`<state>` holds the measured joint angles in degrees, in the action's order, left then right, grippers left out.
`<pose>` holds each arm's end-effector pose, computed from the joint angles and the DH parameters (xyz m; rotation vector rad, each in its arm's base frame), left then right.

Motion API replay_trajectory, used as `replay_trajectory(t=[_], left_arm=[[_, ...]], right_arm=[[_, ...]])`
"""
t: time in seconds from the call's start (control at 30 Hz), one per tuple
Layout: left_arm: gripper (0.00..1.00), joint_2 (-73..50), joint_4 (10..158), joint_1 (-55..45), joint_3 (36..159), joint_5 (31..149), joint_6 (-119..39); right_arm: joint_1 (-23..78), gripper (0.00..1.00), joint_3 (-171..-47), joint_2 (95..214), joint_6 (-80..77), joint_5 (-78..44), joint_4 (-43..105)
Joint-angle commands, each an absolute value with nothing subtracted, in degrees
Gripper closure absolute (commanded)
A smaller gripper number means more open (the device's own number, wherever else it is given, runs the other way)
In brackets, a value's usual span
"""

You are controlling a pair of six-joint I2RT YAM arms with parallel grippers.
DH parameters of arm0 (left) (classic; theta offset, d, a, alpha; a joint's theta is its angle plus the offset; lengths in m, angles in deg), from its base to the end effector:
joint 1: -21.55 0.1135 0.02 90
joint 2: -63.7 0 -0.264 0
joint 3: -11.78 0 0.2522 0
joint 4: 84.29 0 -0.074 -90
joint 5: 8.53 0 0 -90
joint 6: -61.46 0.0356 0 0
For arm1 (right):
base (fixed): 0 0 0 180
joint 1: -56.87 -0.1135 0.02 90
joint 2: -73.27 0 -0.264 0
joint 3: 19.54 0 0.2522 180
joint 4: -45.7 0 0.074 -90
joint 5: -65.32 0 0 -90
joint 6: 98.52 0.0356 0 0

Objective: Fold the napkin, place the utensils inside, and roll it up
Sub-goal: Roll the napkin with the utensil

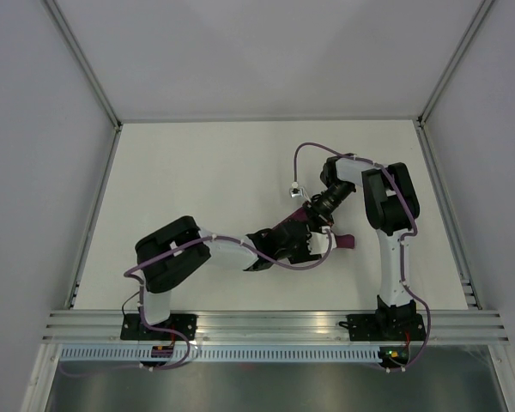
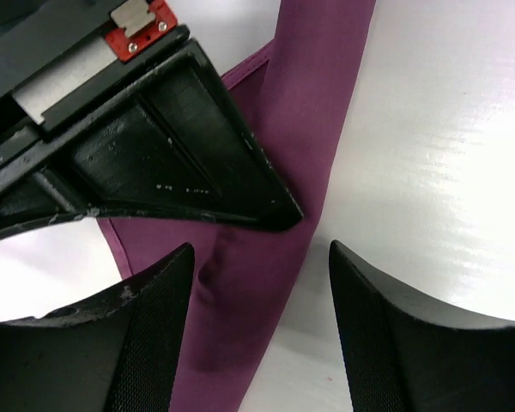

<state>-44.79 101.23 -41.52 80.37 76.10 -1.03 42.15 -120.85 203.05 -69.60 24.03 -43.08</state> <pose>0.1785 -0.3440 0.1403 1.5101 1.5708 -0.2536 0.3472 0.1189 0.1095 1.4320 -2.3242 -1.3881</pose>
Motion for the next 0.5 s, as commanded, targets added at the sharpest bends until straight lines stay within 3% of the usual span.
replay_trajectory(t=[0.0, 0.13, 0.23, 0.27, 0.47], left_arm=[[0.31, -46.9, 102.7, -41.5, 82.1, 78.7, 1.5], [0.35, -48.5, 101.8, -41.3, 82.3, 79.6, 0.4], [0.5, -49.9, 99.6, -40.9, 83.4, 81.2, -0.8], [0.6, -50.1, 97.7, -40.4, 84.2, 82.8, -1.1], [0.86, -52.2, 92.4, -38.5, 87.0, 88.1, -3.4]], right_arm=[[42.5, 0.88, -121.2, 206.6, -72.5, 16.0, -37.2], [42.6, 0.89, -121.6, 206.7, -72.7, 15.9, -37.6], [42.6, 0.88, -121.8, 206.6, -72.7, 15.9, -37.9], [42.6, 0.88, -121.8, 206.5, -72.7, 15.9, -38.0], [42.6, 0.85, -121.7, 205.6, -72.9, 15.6, -38.4]])
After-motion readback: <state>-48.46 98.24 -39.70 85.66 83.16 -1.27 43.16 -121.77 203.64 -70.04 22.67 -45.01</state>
